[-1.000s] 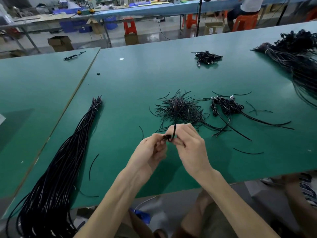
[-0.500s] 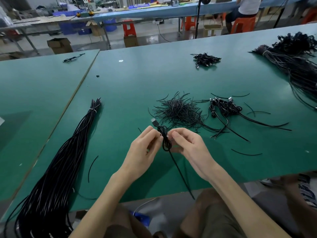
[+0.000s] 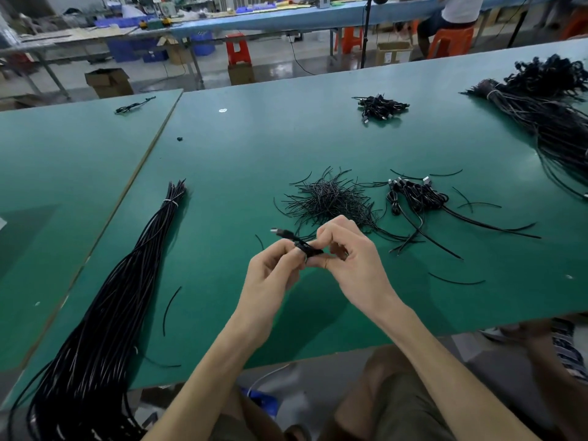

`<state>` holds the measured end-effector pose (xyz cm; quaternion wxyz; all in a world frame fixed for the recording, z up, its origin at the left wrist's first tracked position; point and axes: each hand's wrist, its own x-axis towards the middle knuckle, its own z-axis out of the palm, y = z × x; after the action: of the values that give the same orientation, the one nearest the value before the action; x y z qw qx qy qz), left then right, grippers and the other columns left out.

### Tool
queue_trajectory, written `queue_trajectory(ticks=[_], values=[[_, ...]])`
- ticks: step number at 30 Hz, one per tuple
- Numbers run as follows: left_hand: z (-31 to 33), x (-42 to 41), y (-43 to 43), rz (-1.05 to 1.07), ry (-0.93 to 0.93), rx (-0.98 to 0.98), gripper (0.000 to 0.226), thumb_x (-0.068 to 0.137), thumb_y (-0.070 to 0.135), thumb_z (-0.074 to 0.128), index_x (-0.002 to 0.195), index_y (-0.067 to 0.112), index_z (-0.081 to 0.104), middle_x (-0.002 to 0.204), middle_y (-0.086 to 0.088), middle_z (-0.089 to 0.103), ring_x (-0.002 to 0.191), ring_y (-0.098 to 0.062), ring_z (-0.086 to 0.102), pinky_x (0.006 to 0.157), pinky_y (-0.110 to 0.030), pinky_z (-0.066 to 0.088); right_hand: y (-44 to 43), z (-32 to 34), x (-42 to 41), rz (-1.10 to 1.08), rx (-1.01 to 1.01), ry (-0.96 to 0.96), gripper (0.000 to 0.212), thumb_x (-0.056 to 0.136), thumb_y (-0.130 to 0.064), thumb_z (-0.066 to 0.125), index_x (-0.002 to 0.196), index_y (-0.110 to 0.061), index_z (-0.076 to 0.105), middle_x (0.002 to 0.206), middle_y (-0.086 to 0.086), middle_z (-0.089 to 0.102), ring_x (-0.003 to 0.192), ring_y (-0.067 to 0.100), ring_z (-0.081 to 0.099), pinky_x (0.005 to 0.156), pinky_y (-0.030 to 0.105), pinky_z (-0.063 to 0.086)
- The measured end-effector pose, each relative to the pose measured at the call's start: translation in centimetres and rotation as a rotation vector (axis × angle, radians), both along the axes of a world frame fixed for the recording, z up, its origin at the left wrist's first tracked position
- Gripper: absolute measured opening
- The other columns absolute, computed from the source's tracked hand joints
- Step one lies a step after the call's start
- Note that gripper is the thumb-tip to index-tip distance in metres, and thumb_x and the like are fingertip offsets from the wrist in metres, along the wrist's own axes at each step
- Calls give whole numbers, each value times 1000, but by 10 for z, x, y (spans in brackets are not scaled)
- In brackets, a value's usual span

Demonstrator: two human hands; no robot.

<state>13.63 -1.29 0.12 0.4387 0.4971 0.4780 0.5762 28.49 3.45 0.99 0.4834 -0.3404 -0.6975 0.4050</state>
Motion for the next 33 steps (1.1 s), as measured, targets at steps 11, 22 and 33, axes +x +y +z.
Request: queue_trajectory(ticks=[11,22,33], values=[[10,-36,-6,-459,-418,-627,29,79,24,76,67,13,52,58,-1,41,47,-13,31,58,-31,20,-18,-5,4,-148,931,-370,20,104,-7,60,86,-2,68,93,7,60,90,23,49,78,29,49],[0,-26,-6,80,278,-53,16,105,17,55,94,14,66,75,-1,67,60,-22,62,57,-37,42,-15,-3,-2,5,-122,-111,15,88,-7,77,88,-21,72,89,-6,68,83,10,61,77,18,46],[3,-31,-11,18,173,38,26,91,31,71,107,10,73,83,-2,72,67,-13,62,59,-30,45,-13,4,-2,198,-485,229,18,87,-9,78,86,-6,61,83,2,75,70,10,67,64,24,53]])
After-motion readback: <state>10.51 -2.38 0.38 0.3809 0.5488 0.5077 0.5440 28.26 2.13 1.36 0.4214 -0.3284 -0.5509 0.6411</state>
